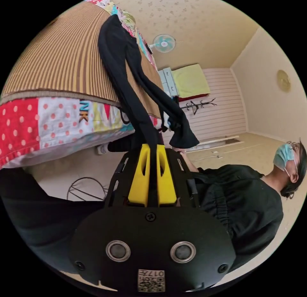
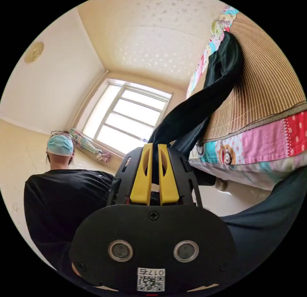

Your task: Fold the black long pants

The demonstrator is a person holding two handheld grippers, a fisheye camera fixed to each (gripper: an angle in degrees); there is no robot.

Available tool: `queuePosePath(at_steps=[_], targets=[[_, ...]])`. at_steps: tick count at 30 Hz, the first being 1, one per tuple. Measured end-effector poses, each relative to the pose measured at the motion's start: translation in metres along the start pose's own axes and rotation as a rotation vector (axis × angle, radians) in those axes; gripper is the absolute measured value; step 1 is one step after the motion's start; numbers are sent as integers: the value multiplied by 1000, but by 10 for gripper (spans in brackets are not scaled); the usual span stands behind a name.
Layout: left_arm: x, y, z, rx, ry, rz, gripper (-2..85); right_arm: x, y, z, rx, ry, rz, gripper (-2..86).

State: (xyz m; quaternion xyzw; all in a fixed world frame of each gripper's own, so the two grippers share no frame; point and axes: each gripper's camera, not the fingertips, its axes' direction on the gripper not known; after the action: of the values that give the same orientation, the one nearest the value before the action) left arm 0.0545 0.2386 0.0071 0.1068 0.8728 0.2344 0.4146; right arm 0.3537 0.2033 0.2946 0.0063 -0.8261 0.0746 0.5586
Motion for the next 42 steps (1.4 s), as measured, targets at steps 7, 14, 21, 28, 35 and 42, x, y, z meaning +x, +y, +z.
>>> queuePosePath(at_steps=[7, 14, 21, 28, 35, 42], targets=[[-30, 43, 18, 6, -188, -127, 53, 15, 46, -68, -40, 810, 418, 10], [-2, 72, 2, 103, -129, 43, 40, -21, 69, -63, 23, 793, 247, 2], [13, 107, -12, 225, 50, 93, 42, -30, 109, -82, 349, 299, 131, 3], [34, 129, -14, 255, -44, 84, 42, -27, 134, -63, 306, 472, 189, 17], [60, 125, -15, 268, -25, 105, 42, -34, 150, -39, 364, 598, 156, 79], [128, 114, -17, 305, -114, 210, 42, -27, 153, -37, 362, 621, 161, 95]])
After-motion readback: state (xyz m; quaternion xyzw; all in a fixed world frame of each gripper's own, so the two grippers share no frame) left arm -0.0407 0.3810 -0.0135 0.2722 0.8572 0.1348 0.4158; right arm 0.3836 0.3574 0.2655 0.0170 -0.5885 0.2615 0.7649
